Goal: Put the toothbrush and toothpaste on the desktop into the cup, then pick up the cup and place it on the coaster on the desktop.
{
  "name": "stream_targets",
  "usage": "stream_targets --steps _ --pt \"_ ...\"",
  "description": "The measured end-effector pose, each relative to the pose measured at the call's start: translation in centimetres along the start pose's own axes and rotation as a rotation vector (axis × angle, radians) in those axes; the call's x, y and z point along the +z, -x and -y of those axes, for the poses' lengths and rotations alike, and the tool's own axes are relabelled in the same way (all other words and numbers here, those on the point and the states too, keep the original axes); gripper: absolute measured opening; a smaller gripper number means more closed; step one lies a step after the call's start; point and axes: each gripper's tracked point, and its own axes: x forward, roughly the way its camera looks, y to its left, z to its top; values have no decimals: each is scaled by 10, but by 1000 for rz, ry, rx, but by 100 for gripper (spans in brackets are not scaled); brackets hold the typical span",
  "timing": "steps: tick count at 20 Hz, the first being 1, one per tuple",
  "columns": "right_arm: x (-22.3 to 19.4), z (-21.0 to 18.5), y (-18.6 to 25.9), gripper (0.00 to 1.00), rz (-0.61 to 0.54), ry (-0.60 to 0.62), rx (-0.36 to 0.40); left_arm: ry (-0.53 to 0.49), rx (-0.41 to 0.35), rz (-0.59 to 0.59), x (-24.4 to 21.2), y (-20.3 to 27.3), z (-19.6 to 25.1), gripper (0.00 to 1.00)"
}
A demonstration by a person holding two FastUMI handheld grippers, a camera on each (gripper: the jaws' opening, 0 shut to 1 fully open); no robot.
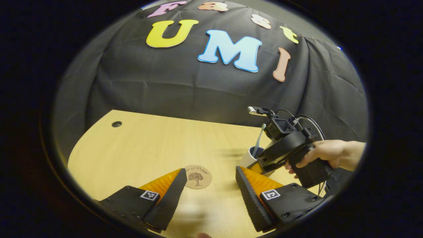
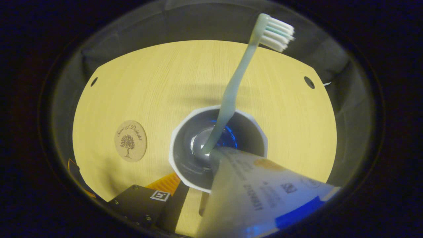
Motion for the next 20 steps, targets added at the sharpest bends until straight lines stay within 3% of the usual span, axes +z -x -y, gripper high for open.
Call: stream_targets --steps 1,3,4,6,7,13,20 --pt "-2 1 -1 64 -8 1 6 4 4 1 0 0 -2 96" --pt "-6 2 -1 61 -26 8 5 15 13 -3 -1 -1 -7 96" --pt "-4 2 -2 49 -25 8 6 22 15 -8 -3 -1 -8 96" --pt "-4 4 -1 43 -30 -5 10 37 17 -17 -7 1 -10 96" --pt "-6 1 -6 27 -31 -10 13 42 20 -22 -9 0 -11 96" --pt "-4 -1 -2 24 9 25 4 50 38 -27 -13 2 -18 96" --pt "-3 -46 18 24 45 52 71 61 65 -30 -29 26 -28 94"
